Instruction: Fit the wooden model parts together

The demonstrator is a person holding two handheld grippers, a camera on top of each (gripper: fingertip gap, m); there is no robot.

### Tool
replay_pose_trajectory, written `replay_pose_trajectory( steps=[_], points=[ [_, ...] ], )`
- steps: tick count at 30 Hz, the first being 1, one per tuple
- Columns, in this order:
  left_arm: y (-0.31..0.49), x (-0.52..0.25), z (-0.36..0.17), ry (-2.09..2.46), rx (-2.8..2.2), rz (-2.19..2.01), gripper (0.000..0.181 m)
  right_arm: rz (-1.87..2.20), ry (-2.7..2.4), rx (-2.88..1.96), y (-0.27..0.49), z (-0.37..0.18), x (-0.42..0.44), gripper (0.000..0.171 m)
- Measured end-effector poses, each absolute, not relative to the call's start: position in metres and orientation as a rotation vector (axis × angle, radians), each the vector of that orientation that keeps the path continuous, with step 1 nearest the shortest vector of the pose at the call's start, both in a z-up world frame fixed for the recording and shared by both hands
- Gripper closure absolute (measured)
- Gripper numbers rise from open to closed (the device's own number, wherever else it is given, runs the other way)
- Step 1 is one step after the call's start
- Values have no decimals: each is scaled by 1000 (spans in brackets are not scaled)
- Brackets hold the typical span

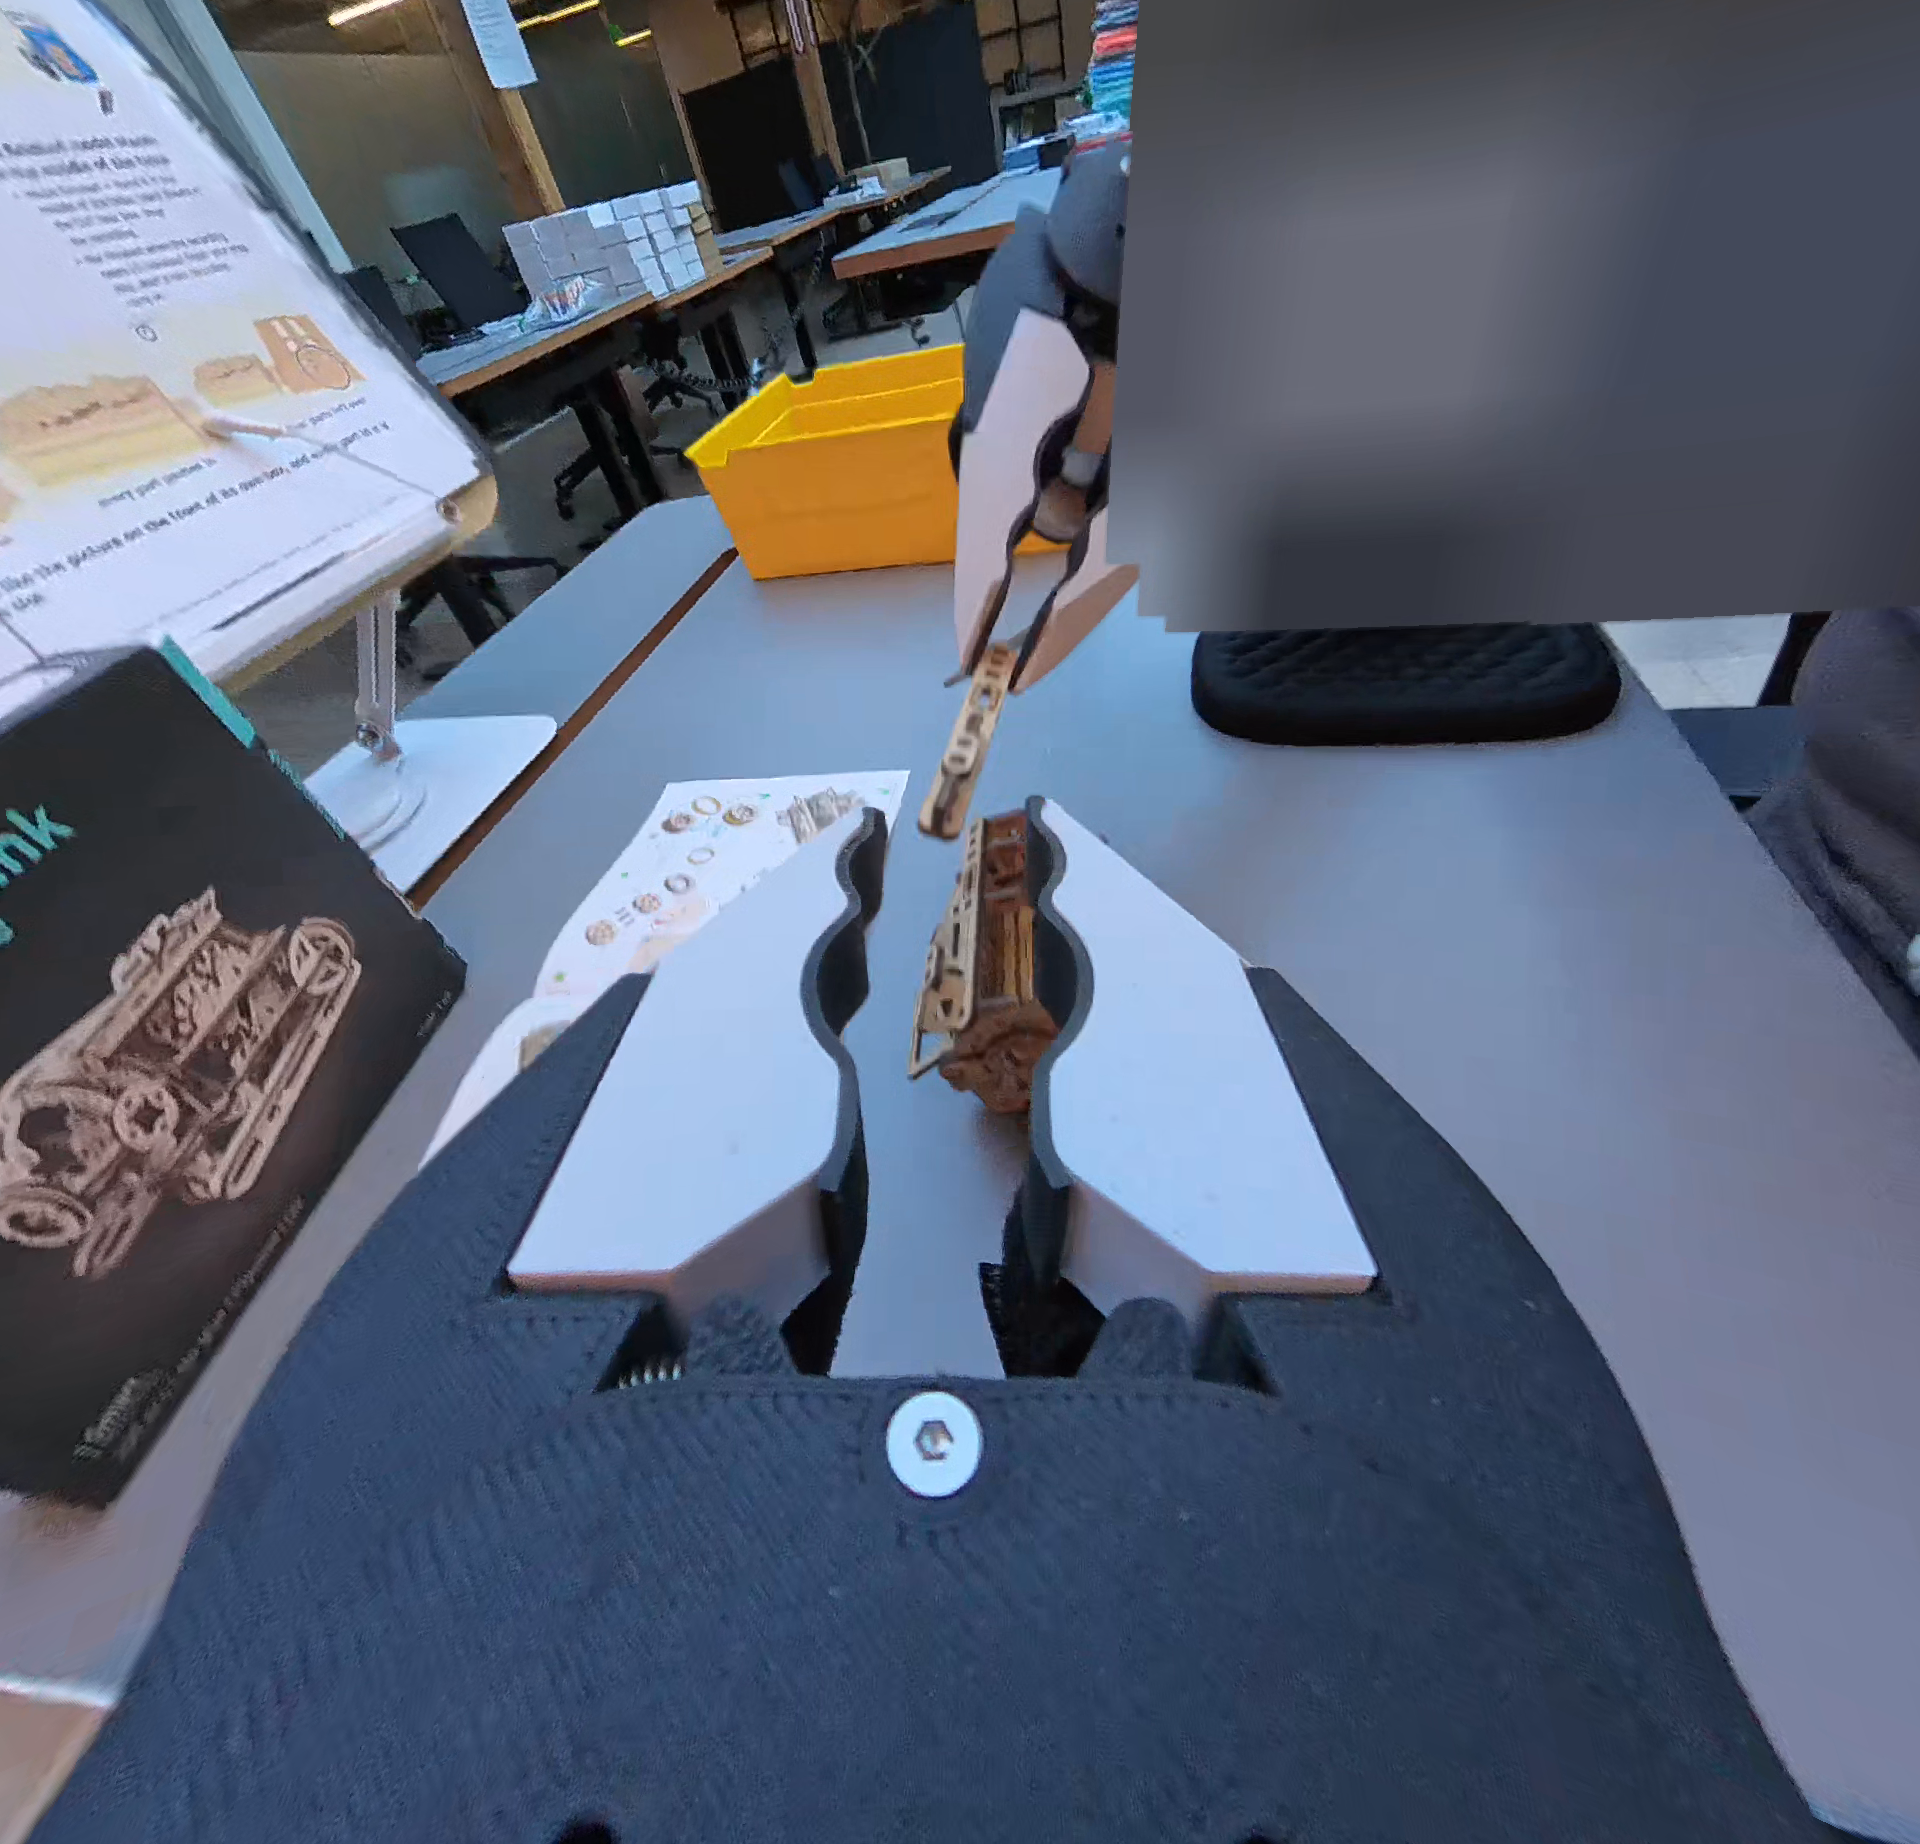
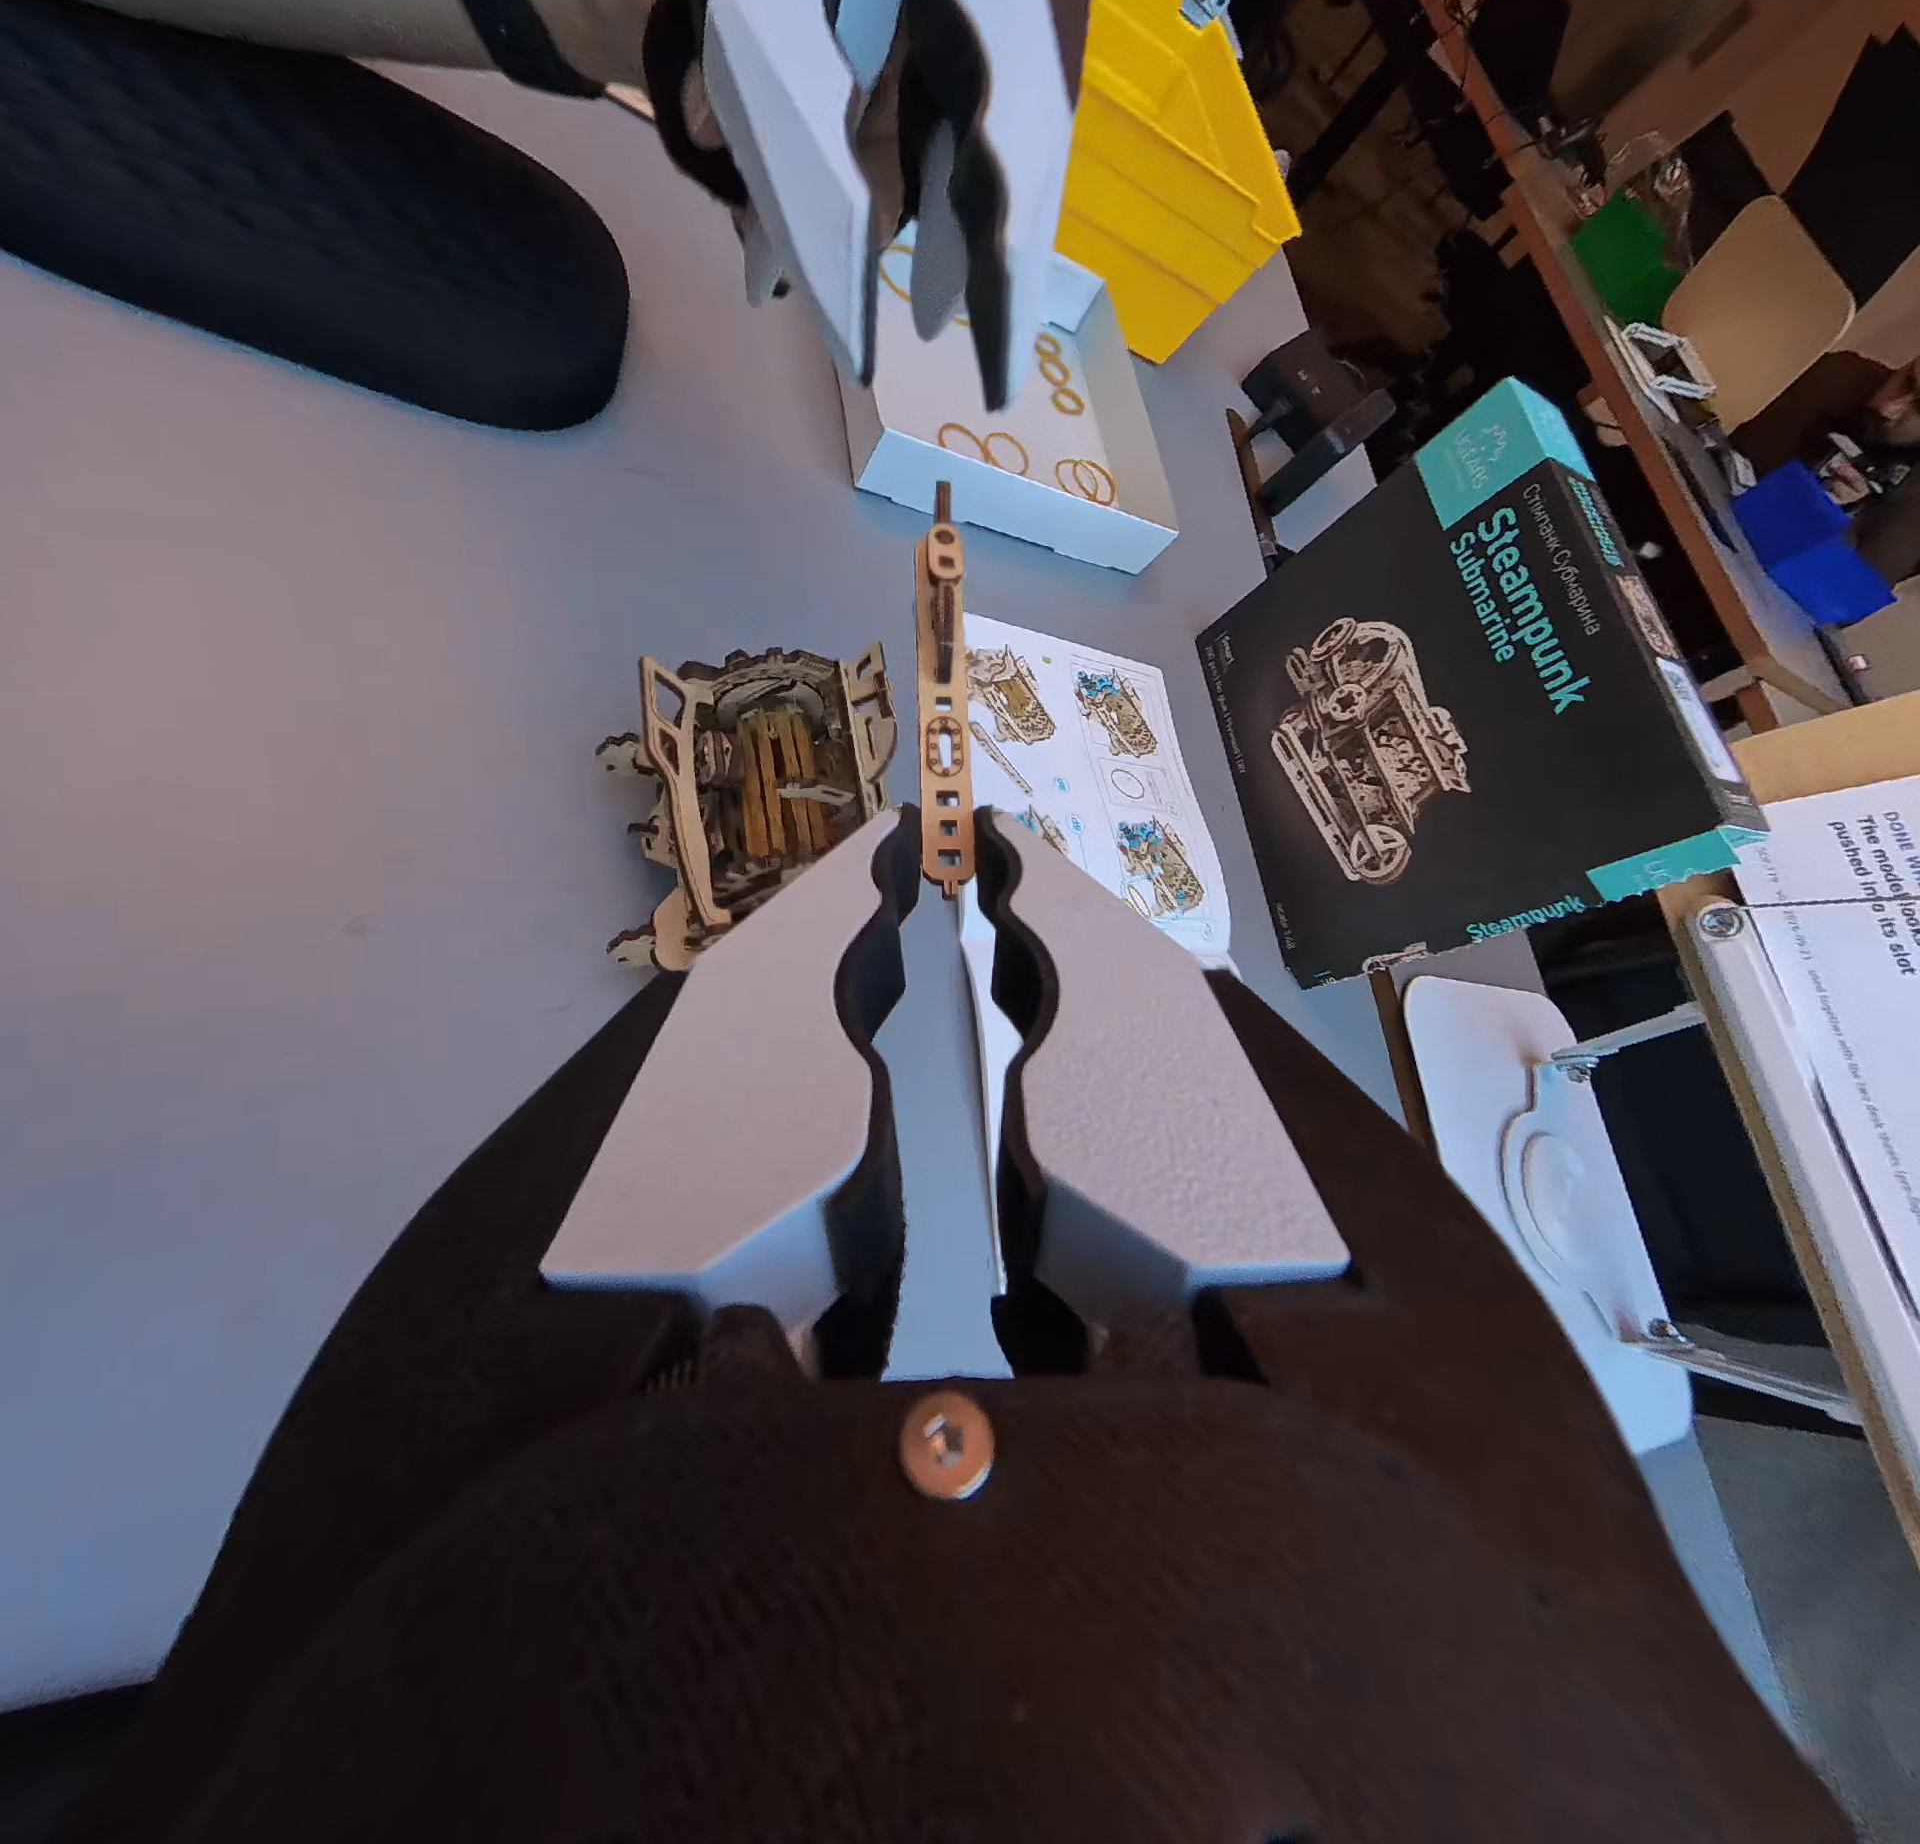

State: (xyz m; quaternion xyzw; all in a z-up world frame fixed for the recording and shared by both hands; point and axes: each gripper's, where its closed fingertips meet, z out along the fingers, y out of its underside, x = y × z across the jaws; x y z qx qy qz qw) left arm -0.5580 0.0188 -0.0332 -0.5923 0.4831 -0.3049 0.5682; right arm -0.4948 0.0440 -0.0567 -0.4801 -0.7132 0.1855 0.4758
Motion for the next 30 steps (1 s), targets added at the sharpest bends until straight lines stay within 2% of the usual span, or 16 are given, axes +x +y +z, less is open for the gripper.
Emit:
replay_pose_trajectory(
  steps=[6, 10, 19, 25, 30],
  points=[
    [9, -572, -73, 1112, -1427, -699, 162, 563, -1803, -1190, 32, -82, -504, 162],
    [4, -563, -71, 1149, -1386, -659, 158, 578, -1820, -1171, 24, -89, -508, 162],
    [0, -553, -70, 1156, -1352, -616, 166, 544, -1826, -1153, 25, -95, -506, 163],
    [2, -551, -73, 1168, -1345, -571, 181, 527, -1833, -1143, 24, -101, -507, 162],
    [1, -551, -67, 1130, -1335, -615, 168, 501, -1838, -1144, 26, -105, -506, 163]
  ],
)
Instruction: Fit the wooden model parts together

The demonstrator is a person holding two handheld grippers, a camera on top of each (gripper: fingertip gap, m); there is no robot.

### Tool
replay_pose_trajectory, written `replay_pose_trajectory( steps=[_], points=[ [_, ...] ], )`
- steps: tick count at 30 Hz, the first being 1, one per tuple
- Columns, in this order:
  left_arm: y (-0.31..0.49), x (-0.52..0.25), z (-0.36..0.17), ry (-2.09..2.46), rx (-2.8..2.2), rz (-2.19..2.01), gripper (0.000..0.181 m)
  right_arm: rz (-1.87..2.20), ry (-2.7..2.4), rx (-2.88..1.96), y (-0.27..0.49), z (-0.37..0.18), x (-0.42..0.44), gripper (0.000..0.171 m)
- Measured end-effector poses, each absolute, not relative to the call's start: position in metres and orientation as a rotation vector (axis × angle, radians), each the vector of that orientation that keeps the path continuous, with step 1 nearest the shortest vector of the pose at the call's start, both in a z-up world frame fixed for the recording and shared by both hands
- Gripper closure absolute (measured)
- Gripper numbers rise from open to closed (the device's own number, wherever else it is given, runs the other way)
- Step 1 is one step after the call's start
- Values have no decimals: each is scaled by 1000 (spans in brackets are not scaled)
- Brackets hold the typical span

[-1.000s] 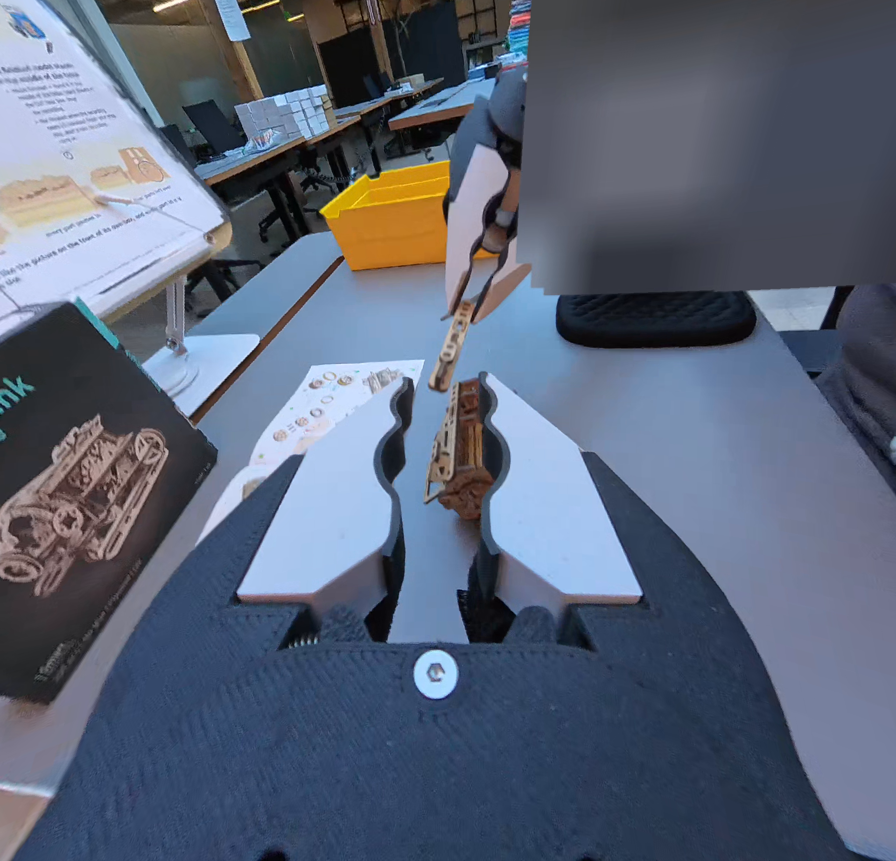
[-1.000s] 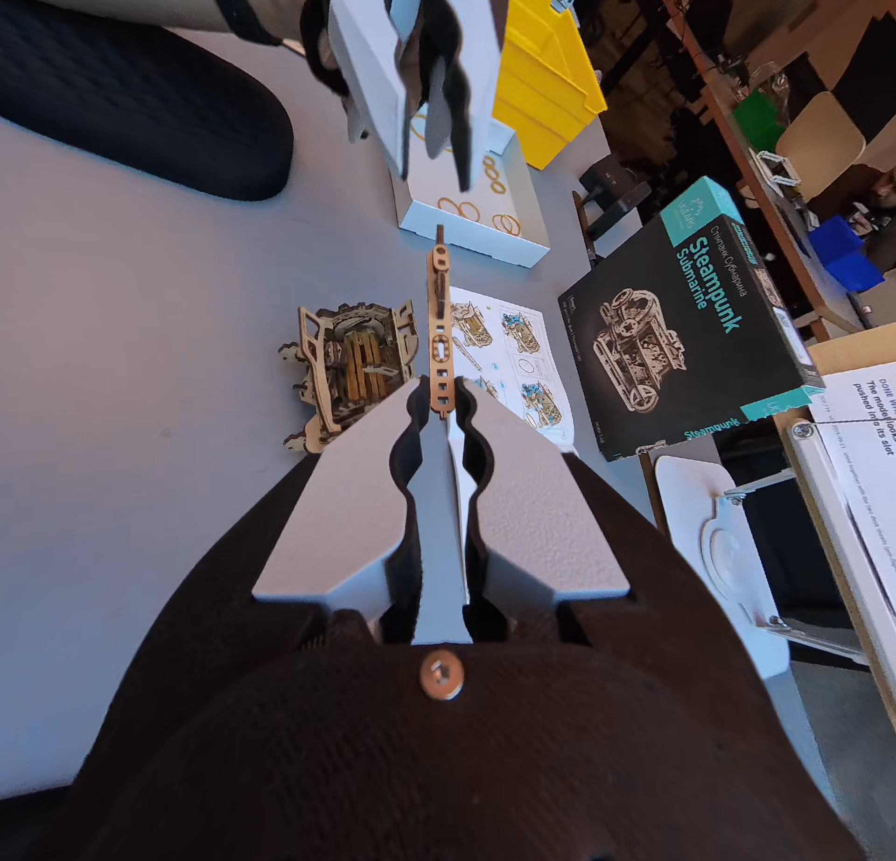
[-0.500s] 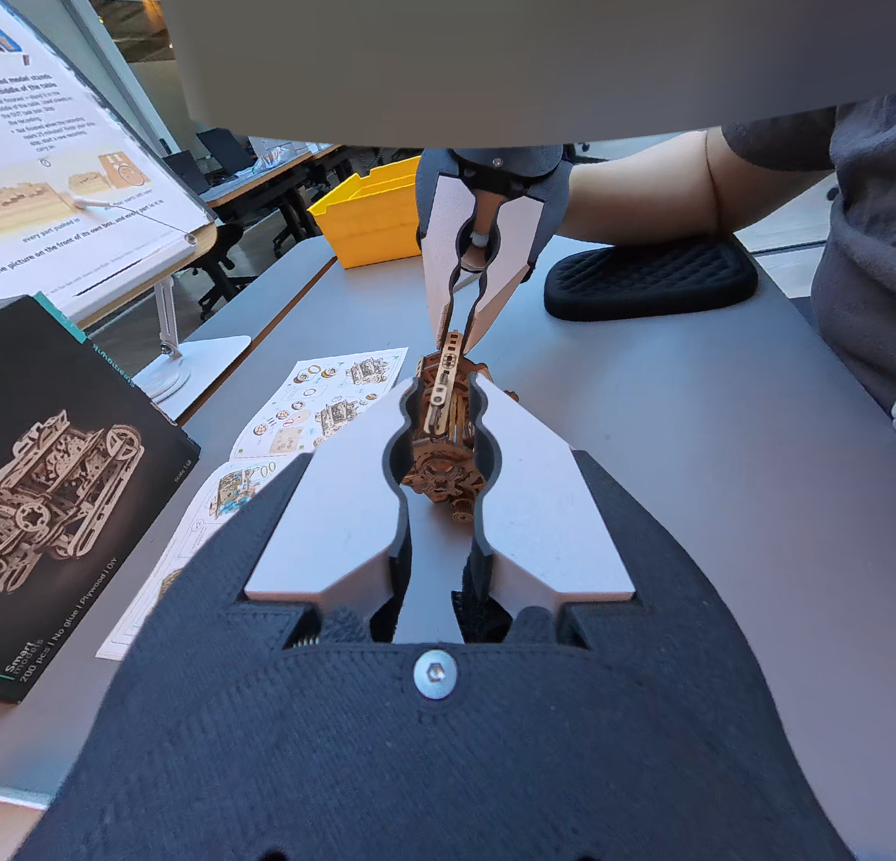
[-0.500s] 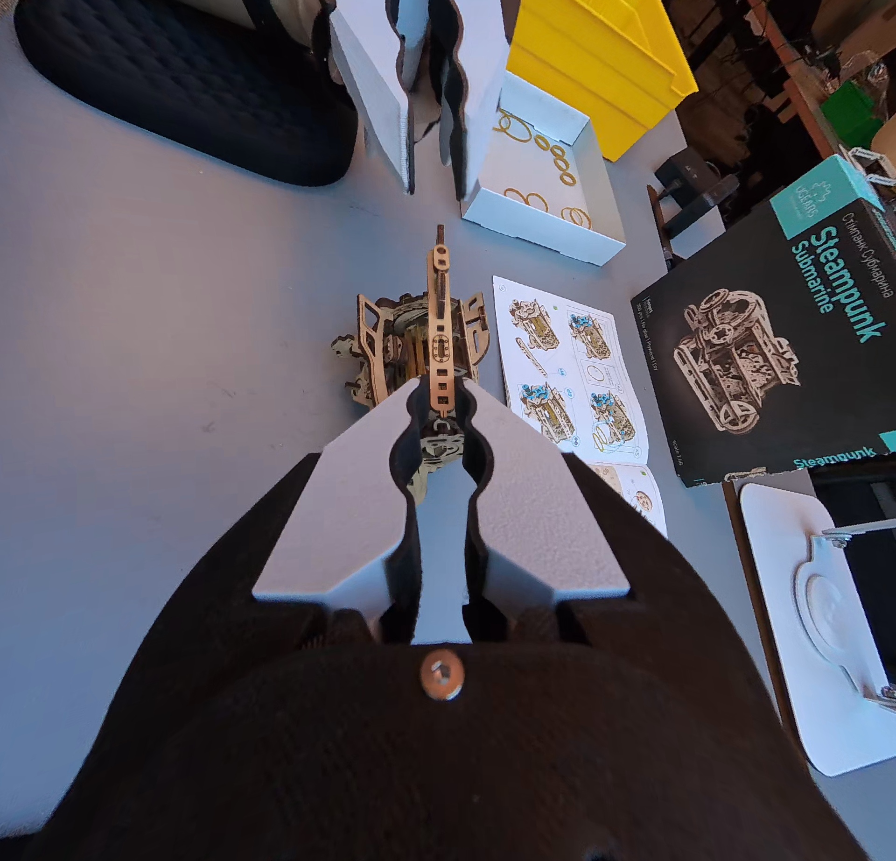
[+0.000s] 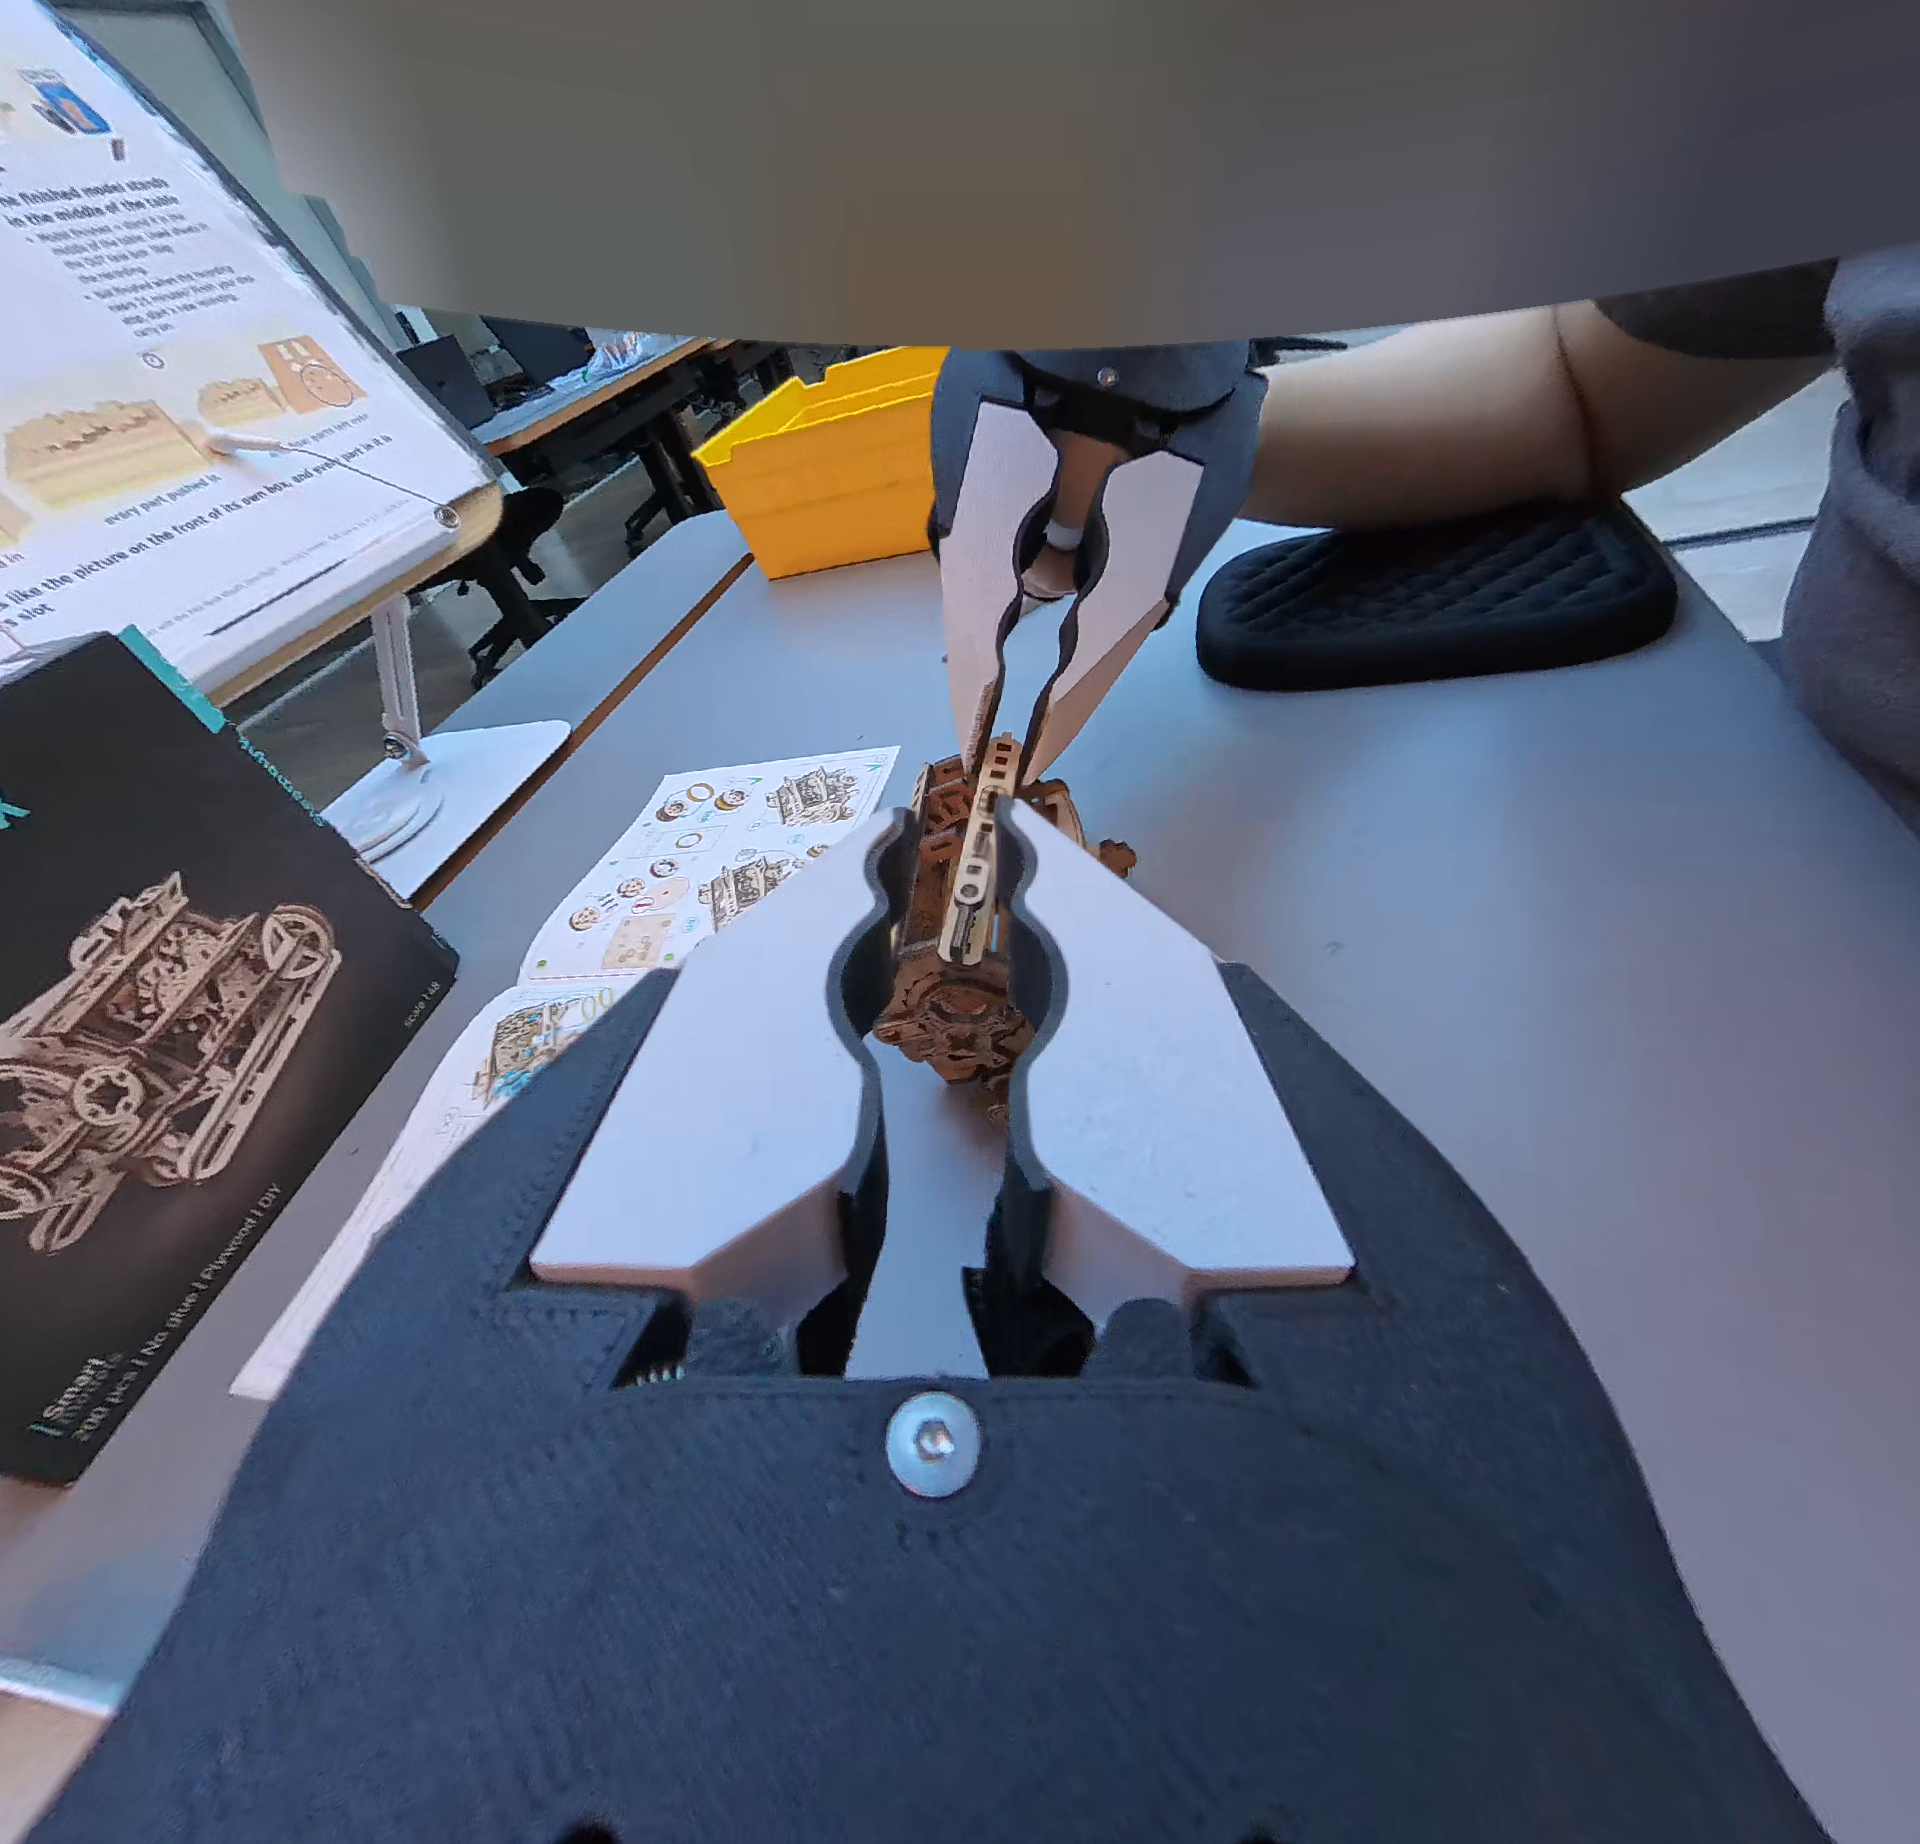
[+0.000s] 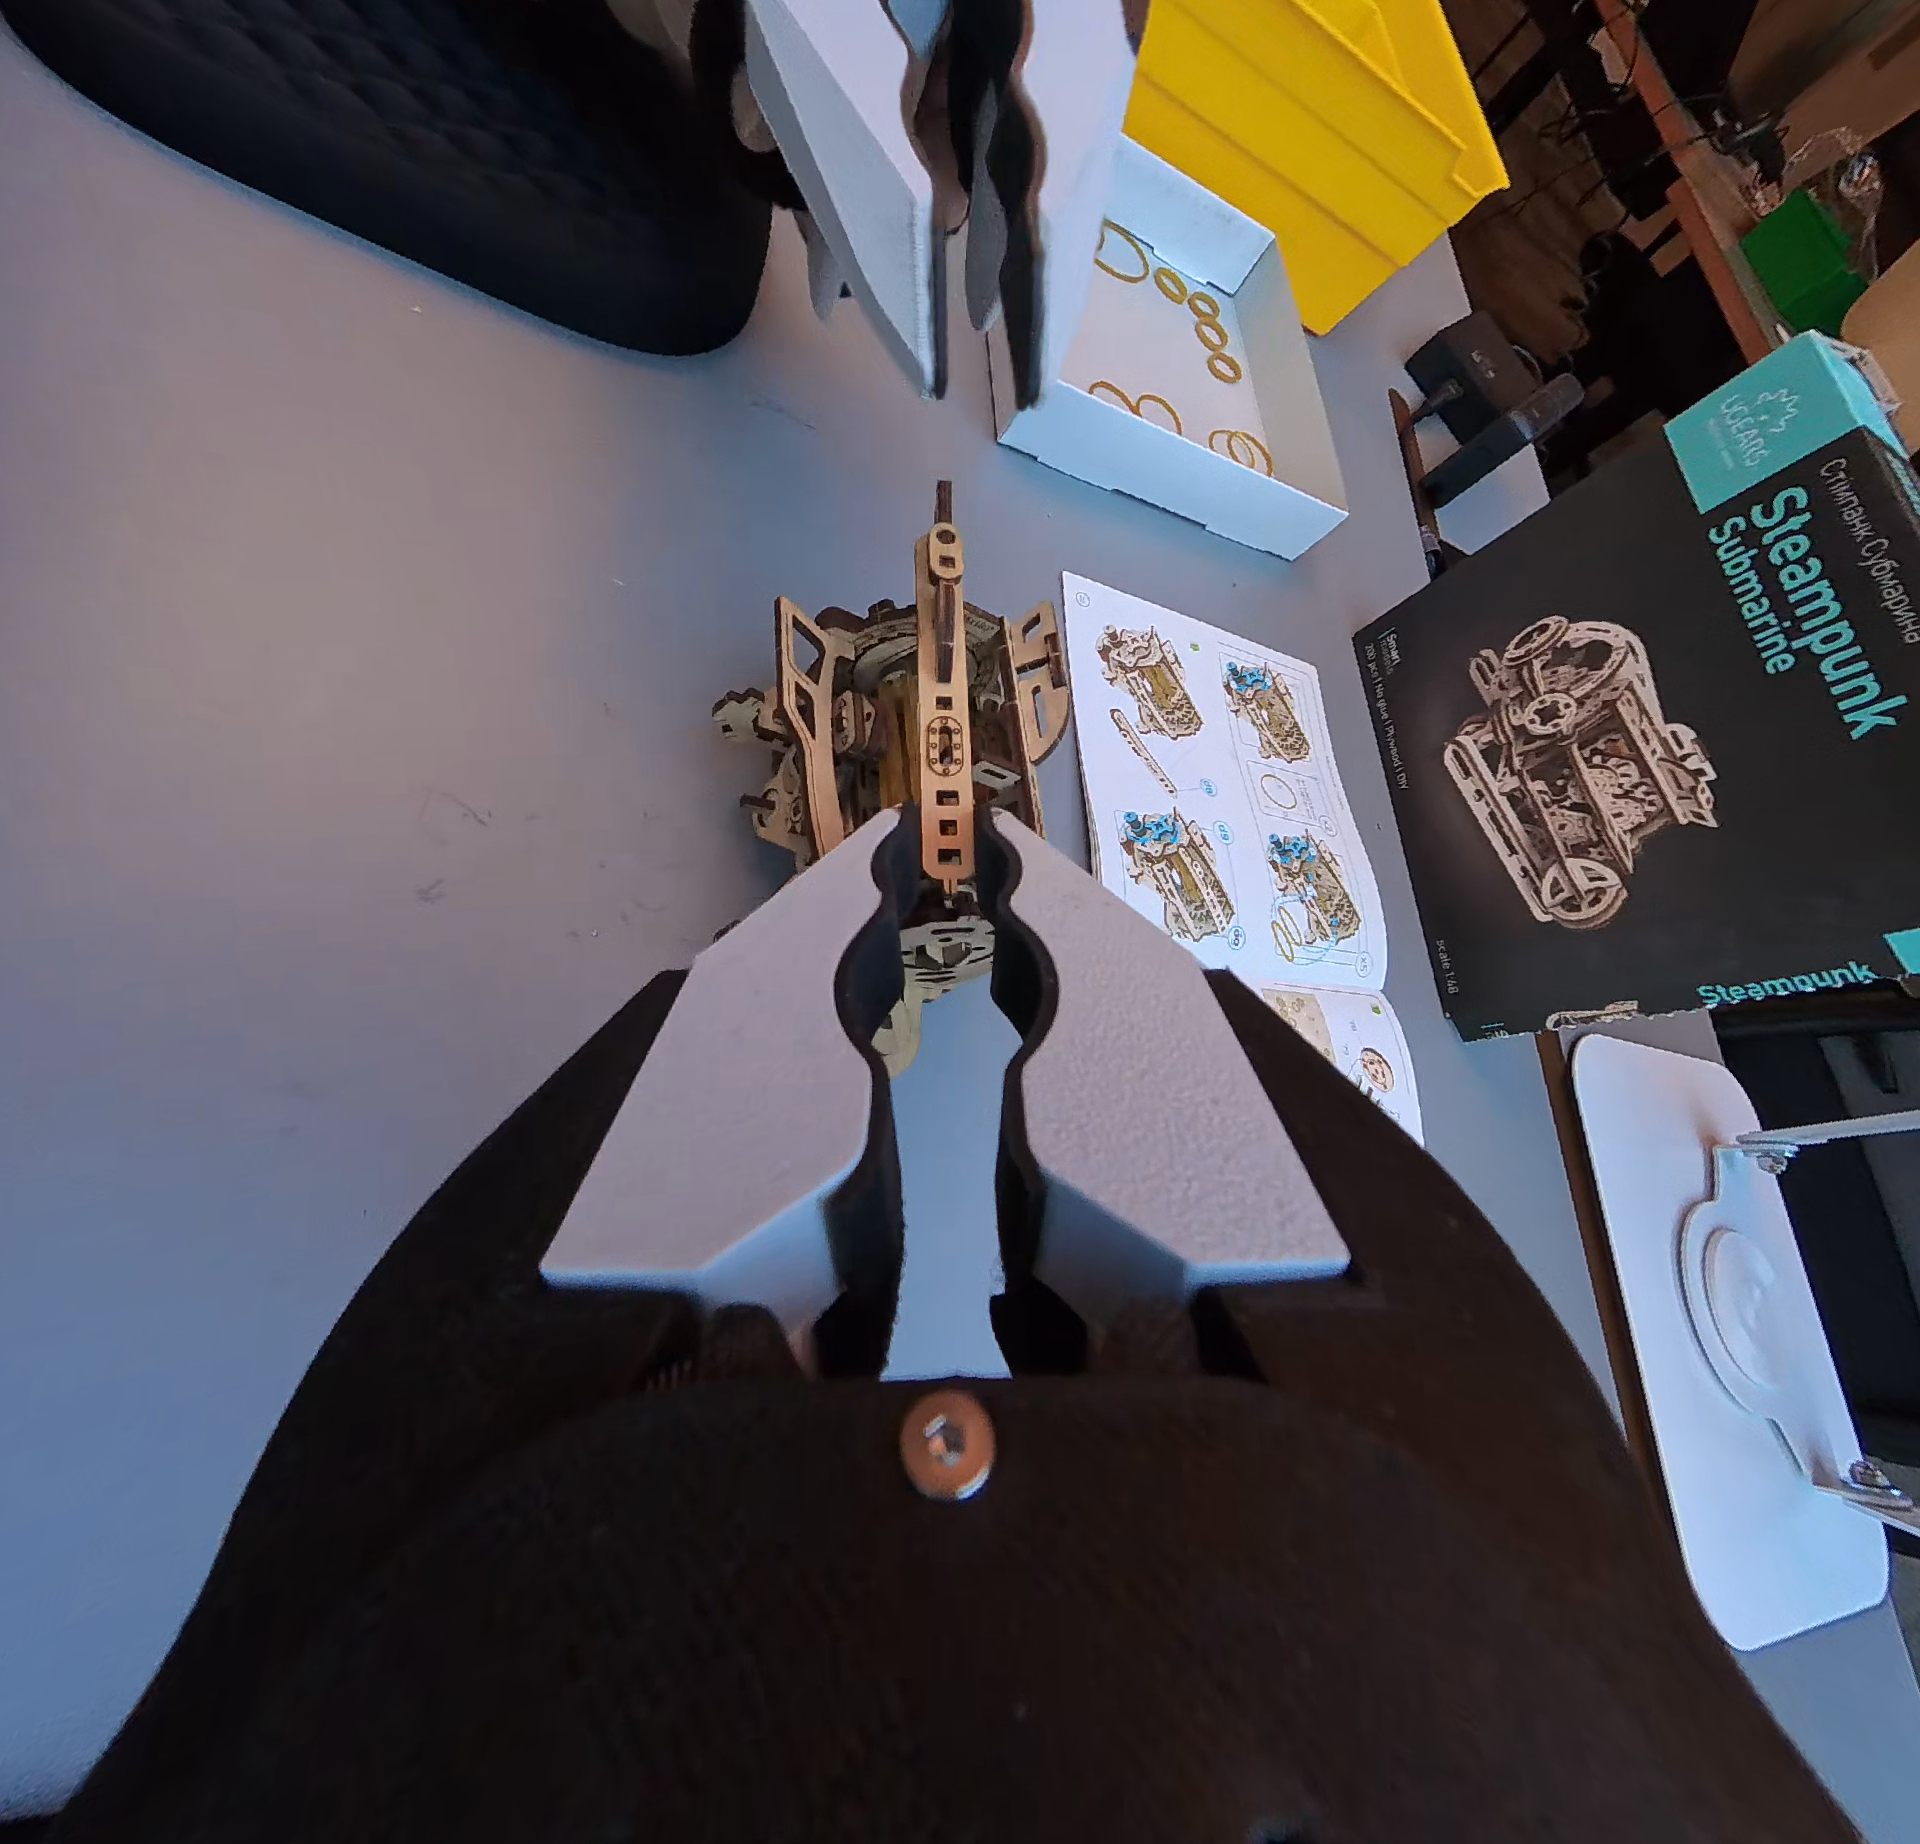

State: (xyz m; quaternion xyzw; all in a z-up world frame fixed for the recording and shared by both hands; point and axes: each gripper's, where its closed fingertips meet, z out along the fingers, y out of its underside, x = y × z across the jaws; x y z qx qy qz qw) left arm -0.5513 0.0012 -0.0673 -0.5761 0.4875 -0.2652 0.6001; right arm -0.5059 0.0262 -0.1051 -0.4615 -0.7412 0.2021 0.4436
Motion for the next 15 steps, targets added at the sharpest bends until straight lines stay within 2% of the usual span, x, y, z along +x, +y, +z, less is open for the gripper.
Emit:
replay_pose_trajectory(
  steps=[15],
  points=[
    [1, -550, -80, 1158, -1382, -637, 166, 522, -1825, -1133, 24, -104, -507, 163]
  ],
)
